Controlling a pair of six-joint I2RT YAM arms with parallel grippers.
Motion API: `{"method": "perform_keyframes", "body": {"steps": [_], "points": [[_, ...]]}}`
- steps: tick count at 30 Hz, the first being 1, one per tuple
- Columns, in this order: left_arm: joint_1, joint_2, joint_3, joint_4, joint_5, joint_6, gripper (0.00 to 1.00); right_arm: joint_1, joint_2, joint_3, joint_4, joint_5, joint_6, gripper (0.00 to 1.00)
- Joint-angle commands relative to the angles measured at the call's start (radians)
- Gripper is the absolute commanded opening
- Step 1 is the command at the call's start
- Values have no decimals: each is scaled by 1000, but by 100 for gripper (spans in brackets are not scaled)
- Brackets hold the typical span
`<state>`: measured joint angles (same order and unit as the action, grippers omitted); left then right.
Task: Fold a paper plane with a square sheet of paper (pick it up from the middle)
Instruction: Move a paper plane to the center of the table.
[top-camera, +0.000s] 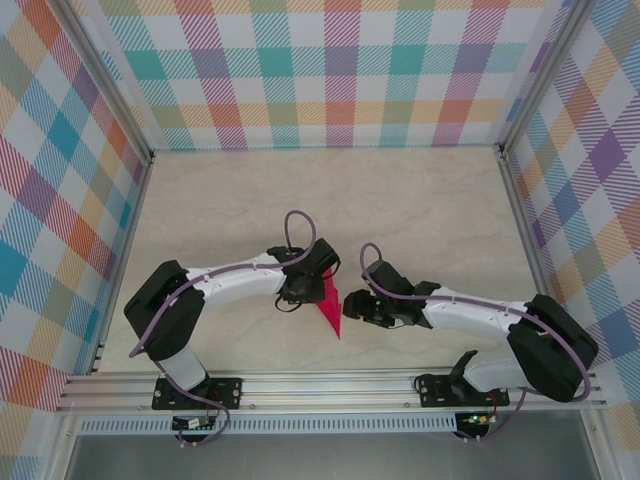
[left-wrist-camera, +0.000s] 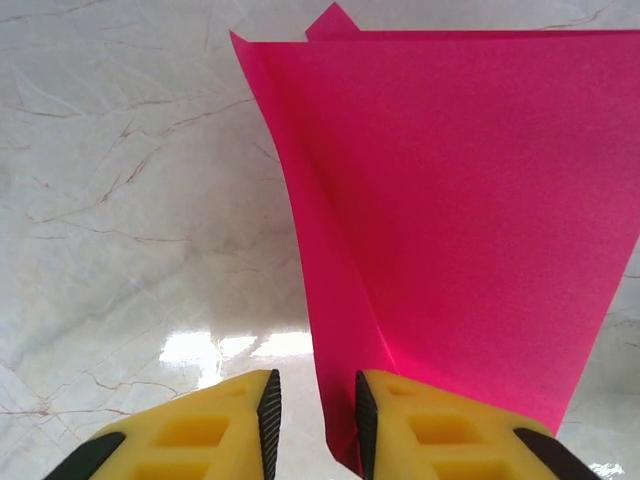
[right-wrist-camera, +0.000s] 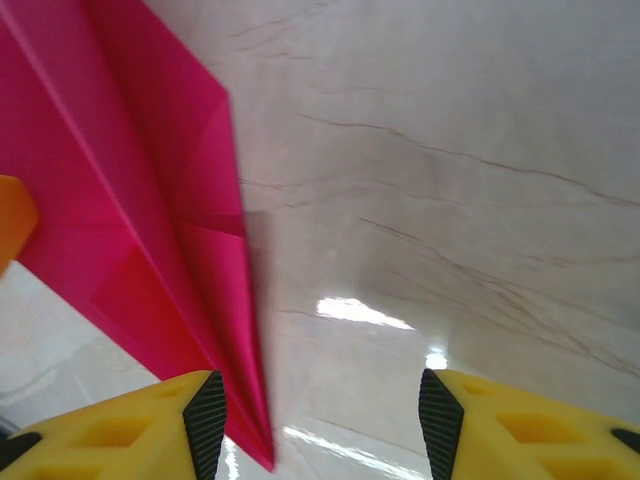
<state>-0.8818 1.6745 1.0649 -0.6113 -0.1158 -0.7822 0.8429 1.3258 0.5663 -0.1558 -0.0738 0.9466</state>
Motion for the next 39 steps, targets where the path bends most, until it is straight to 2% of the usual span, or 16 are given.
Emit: {"method": "perform_keyframes", "body": {"steps": [1, 7, 13, 17, 25, 32, 36, 39], "points": [[9, -40, -40, 49, 23, -3, 24, -6, 47, 41, 112, -87, -40, 55], [12, -42, -49, 45, 11, 8, 12, -7, 98, 63, 174, -135, -74, 55], [14, -45, -63, 66, 19, 11, 11, -18, 141, 89, 172, -136, -96, 56], [16, -44, -63, 68, 16, 15, 11, -28, 181, 88, 237, -189, -97, 56], [17, -52, -66, 61, 5, 20, 10, -32, 188, 56, 269, -171, -77, 64], [19, -52, -68, 67, 8, 22, 9, -33, 180, -3, 442, -285, -100, 59], [21, -52, -70, 73, 10, 24, 9, -26, 163, 7, 398, -282, -137, 59], [22, -52, -70, 76, 10, 22, 9, -18, 175, 25, 362, -275, -162, 55]]}}
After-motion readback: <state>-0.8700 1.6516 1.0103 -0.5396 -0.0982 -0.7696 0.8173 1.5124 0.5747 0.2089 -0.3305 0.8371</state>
